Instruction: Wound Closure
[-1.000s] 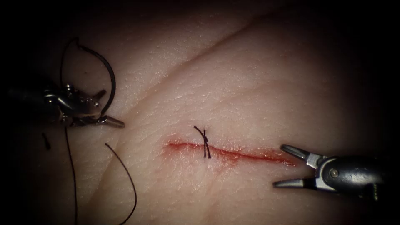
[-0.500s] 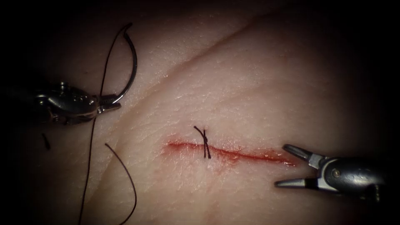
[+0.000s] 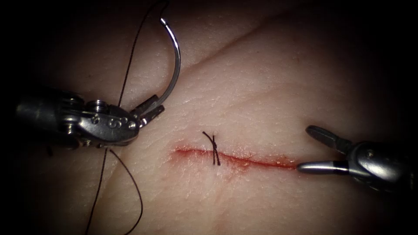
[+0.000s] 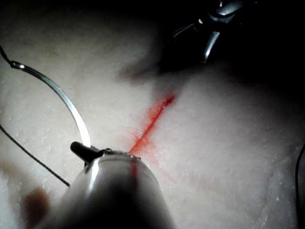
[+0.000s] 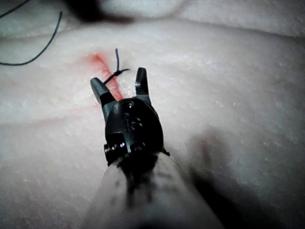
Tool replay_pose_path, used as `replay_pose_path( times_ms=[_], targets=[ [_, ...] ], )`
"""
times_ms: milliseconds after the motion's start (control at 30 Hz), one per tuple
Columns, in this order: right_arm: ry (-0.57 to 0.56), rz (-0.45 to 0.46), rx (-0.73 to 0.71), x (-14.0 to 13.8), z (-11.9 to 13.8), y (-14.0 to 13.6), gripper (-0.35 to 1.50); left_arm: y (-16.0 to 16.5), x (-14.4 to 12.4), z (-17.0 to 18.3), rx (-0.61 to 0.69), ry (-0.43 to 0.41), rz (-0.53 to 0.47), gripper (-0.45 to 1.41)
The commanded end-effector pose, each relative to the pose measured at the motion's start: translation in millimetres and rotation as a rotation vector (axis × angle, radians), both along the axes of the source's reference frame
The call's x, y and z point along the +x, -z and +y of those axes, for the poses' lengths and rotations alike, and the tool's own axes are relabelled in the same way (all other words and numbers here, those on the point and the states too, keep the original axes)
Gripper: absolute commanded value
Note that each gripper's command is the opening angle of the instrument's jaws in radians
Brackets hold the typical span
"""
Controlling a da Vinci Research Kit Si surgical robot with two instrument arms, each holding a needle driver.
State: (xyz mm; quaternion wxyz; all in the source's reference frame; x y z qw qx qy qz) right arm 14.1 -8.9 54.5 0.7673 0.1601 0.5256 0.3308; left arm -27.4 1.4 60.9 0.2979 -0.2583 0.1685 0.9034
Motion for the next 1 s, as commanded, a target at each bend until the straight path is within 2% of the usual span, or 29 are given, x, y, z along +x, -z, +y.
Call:
replay_pose_path(
  times_ms=[33,67,167,233,367,533,733,767,833,867,967,1000],
  targets=[
    [-0.047,0.005,0.083,1.2,0.2,0.5,1.16,-0.7,-1.8,-0.6,-0.014,0.003,0.017,-0.45],
    [-0.047,0.005,0.083,1.2,0.2,0.5,1.16,-0.7,-1.8,-0.6,-0.014,0.003,0.017,-0.45],
    [-0.085,0.009,0.152,1.9,1.0,1.3,0.98,-1.1,-4.1,-1.4,-0.027,0.015,0.046,-0.45],
    [-0.092,0.009,0.168,2.1,1.5,1.6,1.01,-1.4,-5.4,-1.8,-0.036,0.018,0.065,-0.45],
    [-0.15,-0.075,0.173,2.5,2.9,1.7,1.28,-1.7,-7.4,-2.5,-0.05,0.022,0.104,-0.45],
    [-0.194,-0.168,0.19,4.5,3.6,1.3,1.38,-1.6,-10.2,-3.6,-0.084,0.032,0.155,-0.45],
    [-0.216,-0.255,0.132,6.0,4.1,0.8,1.15,-1.0,-11.7,-4.4,-0.107,0.074,0.25,-0.45],
    [-0.233,-0.311,0.113,6.4,4.2,0.9,1.15,-0.7,-12.2,-4.7,-0.127,0.074,0.273,-0.45],
    [-0.239,-0.328,0.104,6.5,4.3,0.9,1.15,-0.6,-12.4,-4.9,-0.134,0.079,0.279,-0.45],
    [-0.255,-0.37,0.085,6.6,4.7,0.9,1.15,-0.3,-12.7,-5.1,-0.147,0.087,0.298,-0.45],
    [-0.264,-0.393,0.082,6.7,4.9,0.7,1.18,-0.1,-13.0,-5.3,-0.162,0.094,0.323,-0.45],
    [-0.27,-0.407,0.078,6.9,5.0,0.5,1.21,-0.1,-13.2,-5.3,-0.18,0.101,0.361,-0.45]
  ],
)
